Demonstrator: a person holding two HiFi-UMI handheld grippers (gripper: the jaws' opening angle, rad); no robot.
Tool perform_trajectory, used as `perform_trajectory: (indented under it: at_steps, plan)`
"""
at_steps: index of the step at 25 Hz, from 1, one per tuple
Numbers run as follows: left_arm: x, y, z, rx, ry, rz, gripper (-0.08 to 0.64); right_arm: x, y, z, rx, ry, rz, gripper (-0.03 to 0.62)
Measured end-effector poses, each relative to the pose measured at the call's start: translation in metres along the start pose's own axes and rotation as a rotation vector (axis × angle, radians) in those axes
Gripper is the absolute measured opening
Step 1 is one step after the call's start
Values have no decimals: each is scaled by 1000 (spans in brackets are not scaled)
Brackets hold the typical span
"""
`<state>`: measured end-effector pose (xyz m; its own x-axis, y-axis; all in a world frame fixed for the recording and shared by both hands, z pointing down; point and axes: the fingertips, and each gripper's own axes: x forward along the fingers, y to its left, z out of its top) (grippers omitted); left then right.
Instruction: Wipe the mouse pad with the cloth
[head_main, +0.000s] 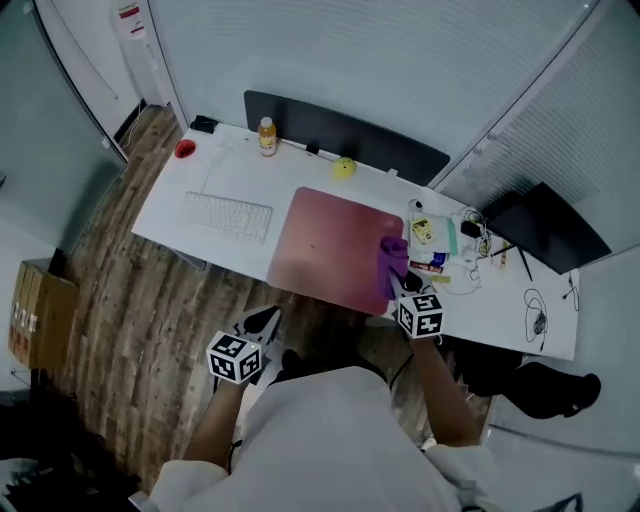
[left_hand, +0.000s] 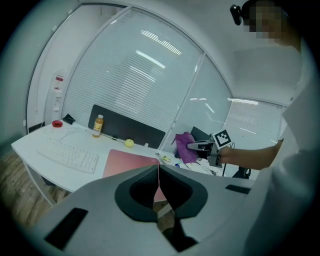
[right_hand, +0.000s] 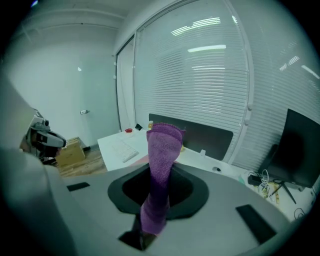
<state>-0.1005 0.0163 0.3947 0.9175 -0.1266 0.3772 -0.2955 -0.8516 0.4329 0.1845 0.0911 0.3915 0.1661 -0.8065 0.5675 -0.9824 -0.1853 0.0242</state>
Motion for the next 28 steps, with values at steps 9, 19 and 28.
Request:
perform_trajectory:
  at_steps: [9,19,28]
  plan:
    - [31,-49,30,58,-33,-79,20,-63,-35,-11,50,-57,-57,75]
    - [53,-106,29,36,-69,-65,20,-123,-73,-26,95,-122,-32,75]
    - [66,-141,37,48,-99,-55,20,-151,-106,-36,89,-146,-31,75]
